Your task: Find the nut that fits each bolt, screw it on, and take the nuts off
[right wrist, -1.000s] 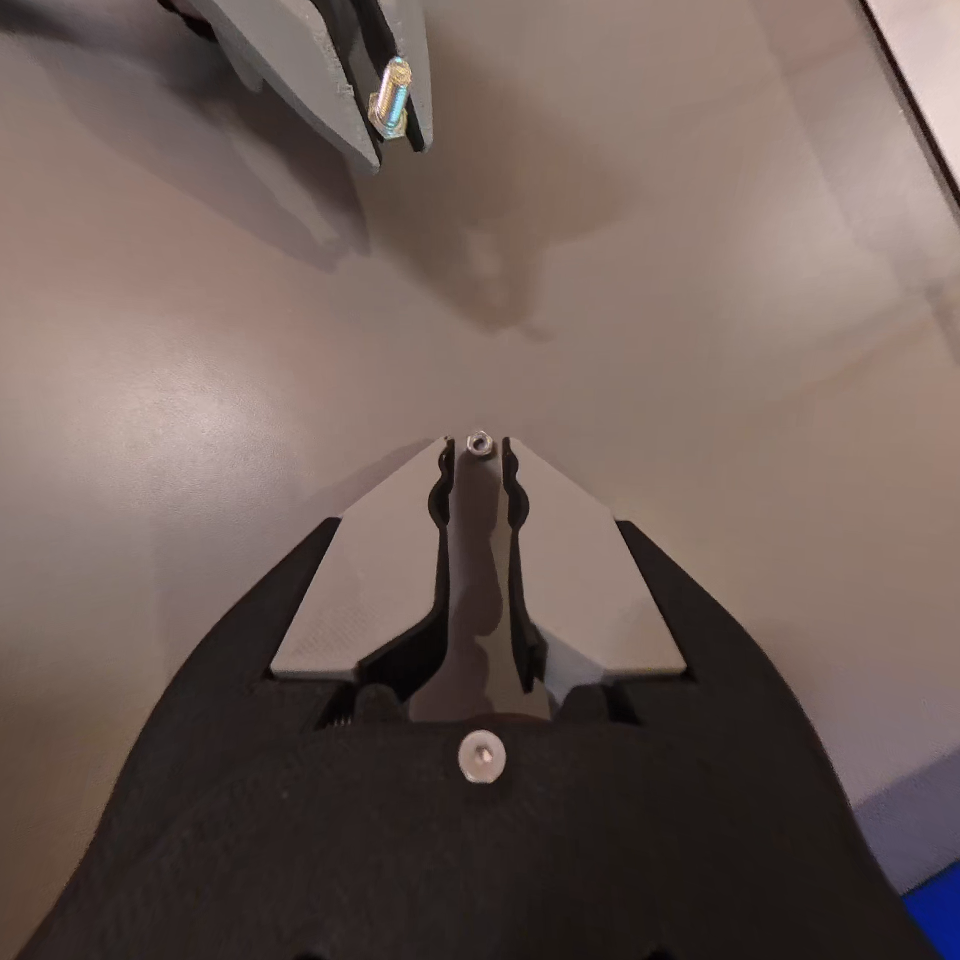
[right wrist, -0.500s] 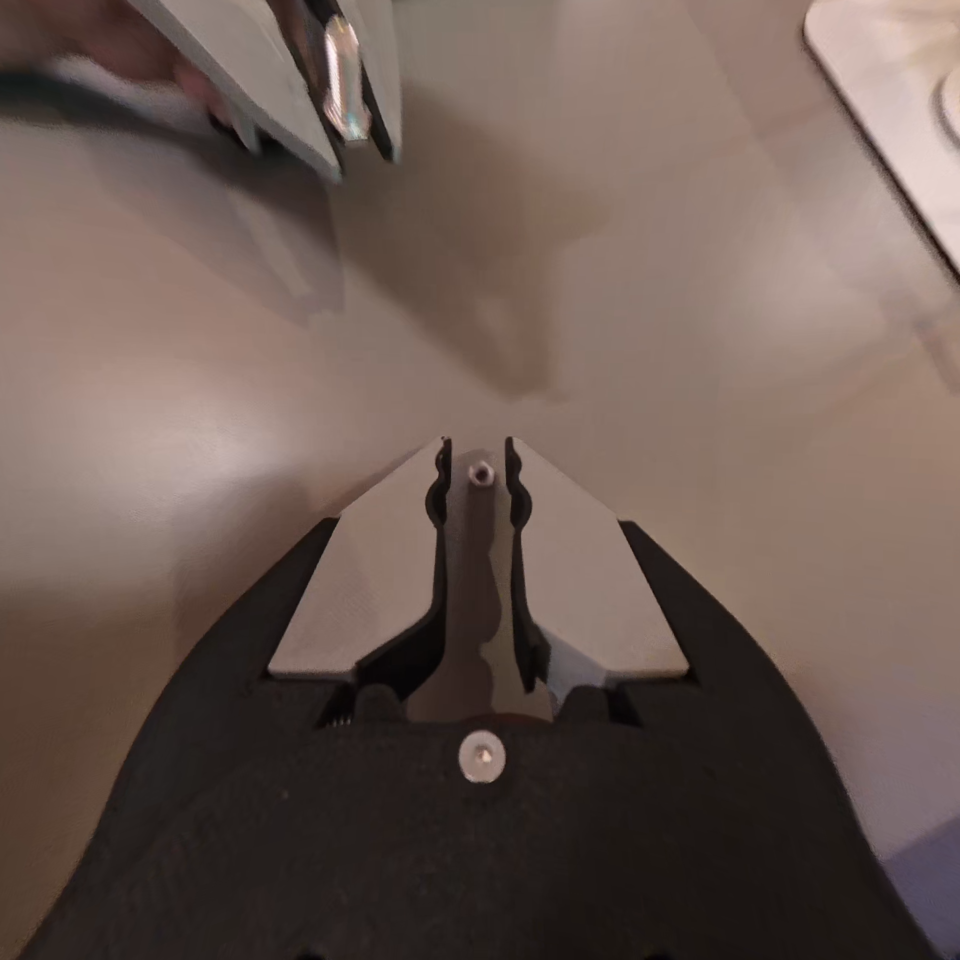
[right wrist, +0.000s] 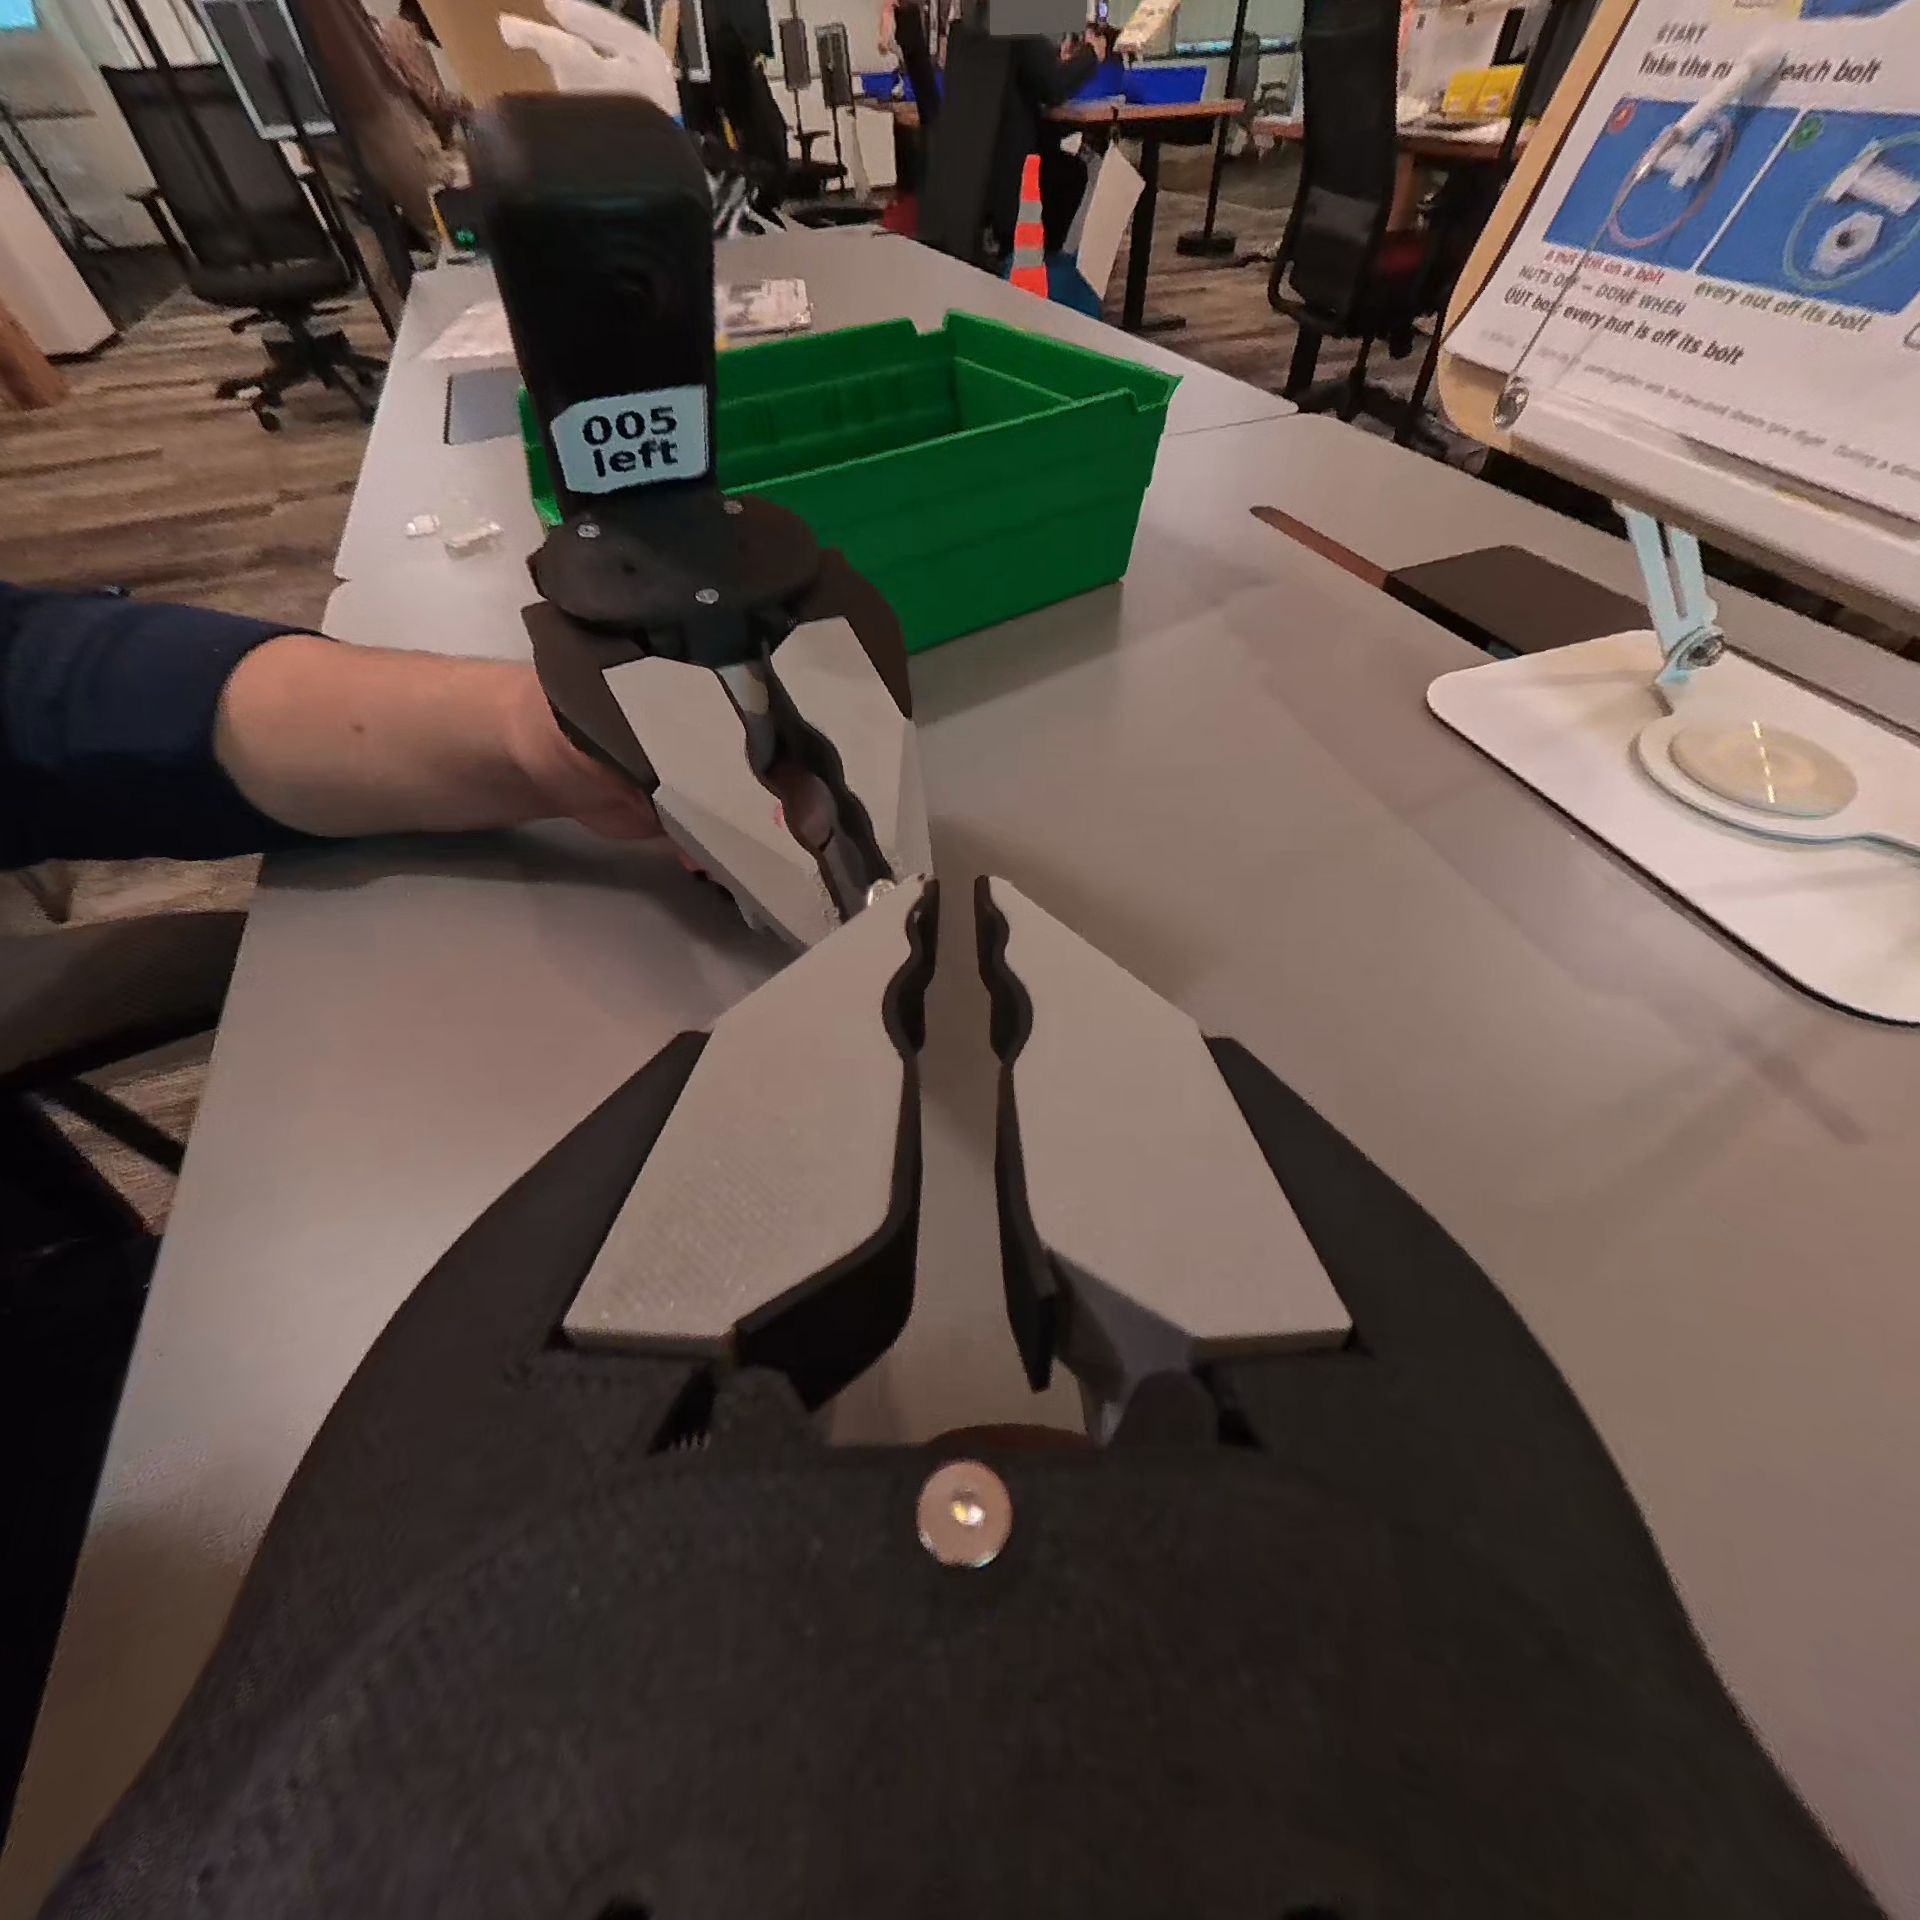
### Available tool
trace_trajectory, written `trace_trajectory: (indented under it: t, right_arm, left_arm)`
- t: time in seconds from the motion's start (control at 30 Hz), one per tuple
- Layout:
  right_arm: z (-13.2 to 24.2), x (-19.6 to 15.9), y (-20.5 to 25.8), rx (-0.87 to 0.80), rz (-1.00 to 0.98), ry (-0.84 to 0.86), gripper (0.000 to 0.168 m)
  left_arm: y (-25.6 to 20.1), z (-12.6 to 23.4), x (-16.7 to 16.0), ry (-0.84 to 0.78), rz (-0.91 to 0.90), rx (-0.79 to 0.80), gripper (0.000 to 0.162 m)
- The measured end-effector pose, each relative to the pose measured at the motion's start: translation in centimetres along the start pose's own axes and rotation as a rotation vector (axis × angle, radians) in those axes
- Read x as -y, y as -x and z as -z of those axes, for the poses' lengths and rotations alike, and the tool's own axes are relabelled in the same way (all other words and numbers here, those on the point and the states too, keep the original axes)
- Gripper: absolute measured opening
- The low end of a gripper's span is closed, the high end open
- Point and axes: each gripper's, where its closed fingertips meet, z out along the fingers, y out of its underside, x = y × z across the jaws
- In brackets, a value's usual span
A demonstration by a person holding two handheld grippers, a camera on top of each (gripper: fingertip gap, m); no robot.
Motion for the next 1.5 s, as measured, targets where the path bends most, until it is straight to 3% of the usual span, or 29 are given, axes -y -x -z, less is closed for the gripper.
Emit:
trace_trajectory:
  t: [0.57, 0.77, 1.0, 1.5]
  right_arm:
    - [-0.8, -0.8, 1.7, 0.065, 0.018, 0.043, 0.002]
    - [0.0, -1.0, 0.2, -0.004, 0.046, 0.059, 0.005]
    - [1.0, -9.6, -2.6, -0.07, 0.065, 0.474, 0.008]
    - [0.8, -11.8, -3.0, -0.084, 0.076, 0.559, 0.007]
  left_arm:
    - [-0.4, -0.6, -0.3, 0.022, -0.01, 0.001, 0.009]
    - [0.1, -0.4, -0.4, 0.029, 0.004, 0.02, 0.009]
    - [2.5, 0.1, -2.6, 0.135, 0.101, 0.105, 0.009]
    - [2.2, 0.0, -2.9, 0.162, 0.069, 0.101, 0.009]
